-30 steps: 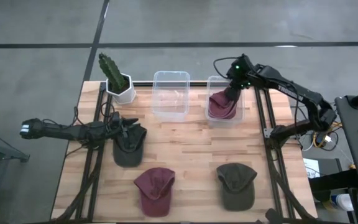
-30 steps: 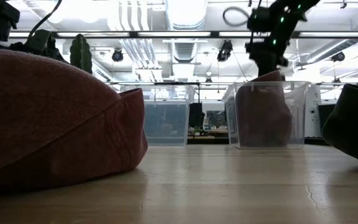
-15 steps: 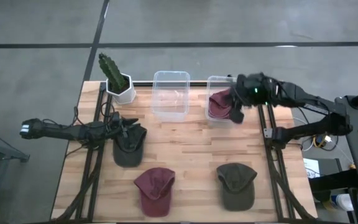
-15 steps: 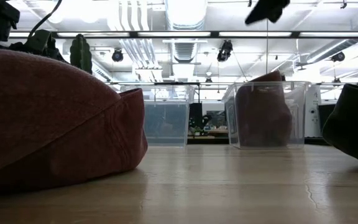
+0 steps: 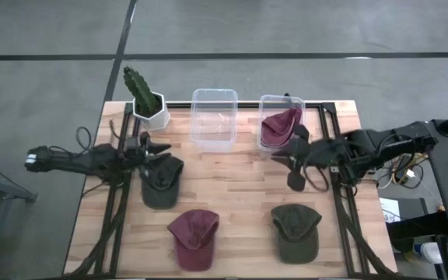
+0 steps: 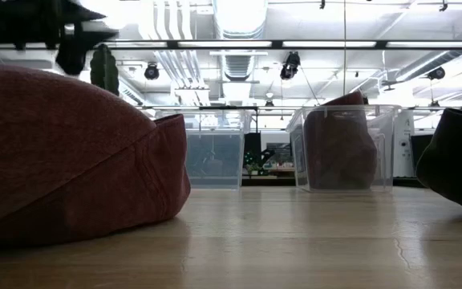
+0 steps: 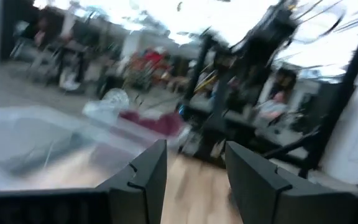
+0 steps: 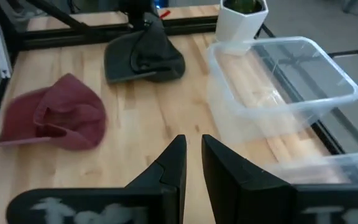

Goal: Pick & Place hat
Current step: Put the red cap into the right transparent bin

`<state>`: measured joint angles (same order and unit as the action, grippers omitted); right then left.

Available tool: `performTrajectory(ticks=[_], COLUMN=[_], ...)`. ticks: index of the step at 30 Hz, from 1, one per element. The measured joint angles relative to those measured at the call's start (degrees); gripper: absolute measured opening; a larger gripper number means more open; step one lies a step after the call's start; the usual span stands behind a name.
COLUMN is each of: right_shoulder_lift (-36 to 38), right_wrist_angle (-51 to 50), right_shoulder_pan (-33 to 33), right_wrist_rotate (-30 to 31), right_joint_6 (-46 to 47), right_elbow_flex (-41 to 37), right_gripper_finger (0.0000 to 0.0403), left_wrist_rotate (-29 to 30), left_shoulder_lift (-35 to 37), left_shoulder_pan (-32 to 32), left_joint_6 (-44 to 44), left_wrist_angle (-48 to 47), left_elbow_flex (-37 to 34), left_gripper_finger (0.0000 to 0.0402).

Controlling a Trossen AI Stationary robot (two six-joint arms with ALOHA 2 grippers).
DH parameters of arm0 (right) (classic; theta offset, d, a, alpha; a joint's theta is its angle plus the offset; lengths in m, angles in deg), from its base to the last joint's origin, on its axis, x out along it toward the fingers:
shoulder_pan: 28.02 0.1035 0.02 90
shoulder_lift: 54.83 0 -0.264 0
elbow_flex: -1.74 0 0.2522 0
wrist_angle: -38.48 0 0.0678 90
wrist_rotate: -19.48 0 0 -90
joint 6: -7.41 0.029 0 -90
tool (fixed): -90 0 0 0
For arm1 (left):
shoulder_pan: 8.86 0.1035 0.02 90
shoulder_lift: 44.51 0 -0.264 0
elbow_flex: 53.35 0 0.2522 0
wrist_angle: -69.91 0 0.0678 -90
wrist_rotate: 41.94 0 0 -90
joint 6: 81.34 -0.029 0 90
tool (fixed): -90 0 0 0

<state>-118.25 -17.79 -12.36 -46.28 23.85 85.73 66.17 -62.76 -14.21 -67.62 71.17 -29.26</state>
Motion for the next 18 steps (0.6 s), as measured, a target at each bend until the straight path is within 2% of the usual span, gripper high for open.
performTrajectory(ticks=[3, 7, 13, 18], right_shoulder_lift=[-0.17, 1.46, 7.75, 14.21], right_wrist_angle=[-0.63, -0.66, -0.48, 2.77], right_shoulder_pan=[3.01, 4.71, 4.34, 4.36], right_wrist_rotate=[5.95, 11.45, 12.04, 12.02], right_joint_6=[1.6, 3.14, 9.41, 10.69], right_elbow_flex=[-1.49, -4.64, -10.77, -16.13], right_gripper_finger=[0.0047, 0.0047, 0.0047, 0.0047], left_wrist_rotate=[-2.08, -2.5, -2.5, -3.62], left_shoulder_lift=[-2.69, -8.5, -20.76, -29.81], left_shoulder_pan=[-1.02, -2.62, -6.33, -10.23], left_joint_6=[-3.27, -4.52, -1.21, 9.23], left_wrist_angle=[-4.9, -17.63, -38.16, -51.33], left_elbow_flex=[7.02, 17.47, 31.92, 40.66], left_gripper_finger=[0.0155, 0.0155, 0.0155, 0.0155])
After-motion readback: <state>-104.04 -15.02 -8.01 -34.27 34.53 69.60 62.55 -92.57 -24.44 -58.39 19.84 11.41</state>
